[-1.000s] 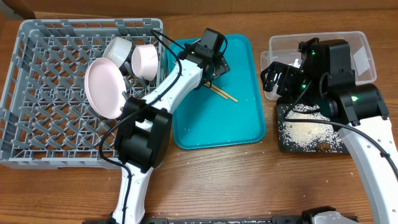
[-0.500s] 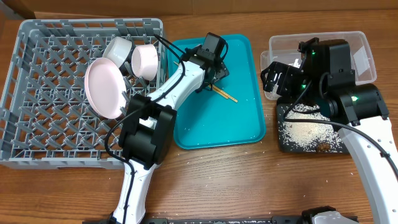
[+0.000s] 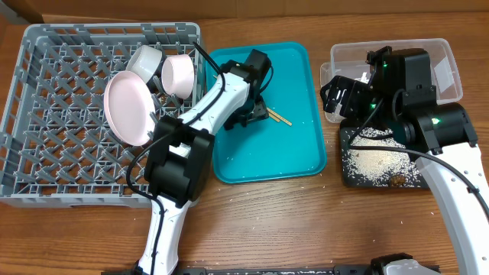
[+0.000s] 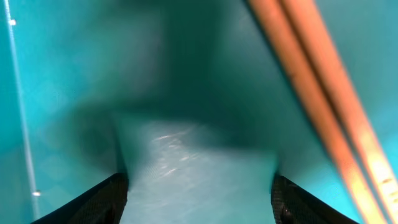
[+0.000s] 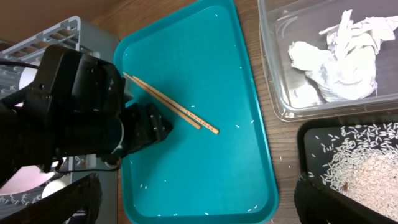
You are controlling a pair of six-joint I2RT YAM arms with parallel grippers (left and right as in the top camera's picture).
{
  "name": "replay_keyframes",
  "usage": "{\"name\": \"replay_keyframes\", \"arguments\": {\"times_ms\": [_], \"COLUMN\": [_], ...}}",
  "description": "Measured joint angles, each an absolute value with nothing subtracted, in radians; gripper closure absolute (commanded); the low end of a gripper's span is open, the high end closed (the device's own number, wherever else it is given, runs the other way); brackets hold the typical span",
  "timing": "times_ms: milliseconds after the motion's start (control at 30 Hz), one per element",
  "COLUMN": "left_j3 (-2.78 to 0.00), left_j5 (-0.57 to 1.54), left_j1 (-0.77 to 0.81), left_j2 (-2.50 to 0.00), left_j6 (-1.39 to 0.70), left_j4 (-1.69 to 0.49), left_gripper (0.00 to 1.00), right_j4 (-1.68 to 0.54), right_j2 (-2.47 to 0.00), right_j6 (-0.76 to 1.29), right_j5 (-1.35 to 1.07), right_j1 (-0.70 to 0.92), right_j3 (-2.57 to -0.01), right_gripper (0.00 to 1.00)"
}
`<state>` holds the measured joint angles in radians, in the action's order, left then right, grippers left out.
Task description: Sort waste into correct bins and load items into the dishwasher
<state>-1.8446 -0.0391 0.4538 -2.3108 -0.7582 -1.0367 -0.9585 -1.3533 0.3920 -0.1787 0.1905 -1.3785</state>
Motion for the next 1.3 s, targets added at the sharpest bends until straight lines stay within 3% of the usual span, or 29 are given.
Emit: {"name": "replay_keyframes", "arguments": {"times_ms": [167,333,500,667,1300], "left_j3": [-1.845,-1.909,-2.075,-2.121,-2.121], "left_j5": [-0.020,-0.022,-0.039,-0.044,-0.050], "left_j1": [0.430,0.422,0.424,0.426,0.437], "left_j2": [-2.311,-2.324,-2.333,-2.333,-2.460], "left_j6": [-0.666,-0.616,-0.599,-0.640,-0.768], "left_j4": [-1.079,-1.148,-1.116,-0.999,-0.953], "left_gripper": [0.43,0.32,0.29,0.34,0.36], "right_j4": [-0.958,-0.958,-0.959,-0.958,-0.958], "right_j2": [-1.353,-1.353,-1.353,-1.353,-1.353], "right_j6": [0.392,0.392,0.392,0.392,0.392], "right_j5": [-0.179,-0.179,-0.178,-0.179,-0.179], "right_j1": [0.191,0.191,0.191,0.191,0.191], "right_j3": [-1.378,-1.378,-1.378,-1.378,-1.378], "right_gripper": [0.00,0.00,0.00,0.00,0.00]}}
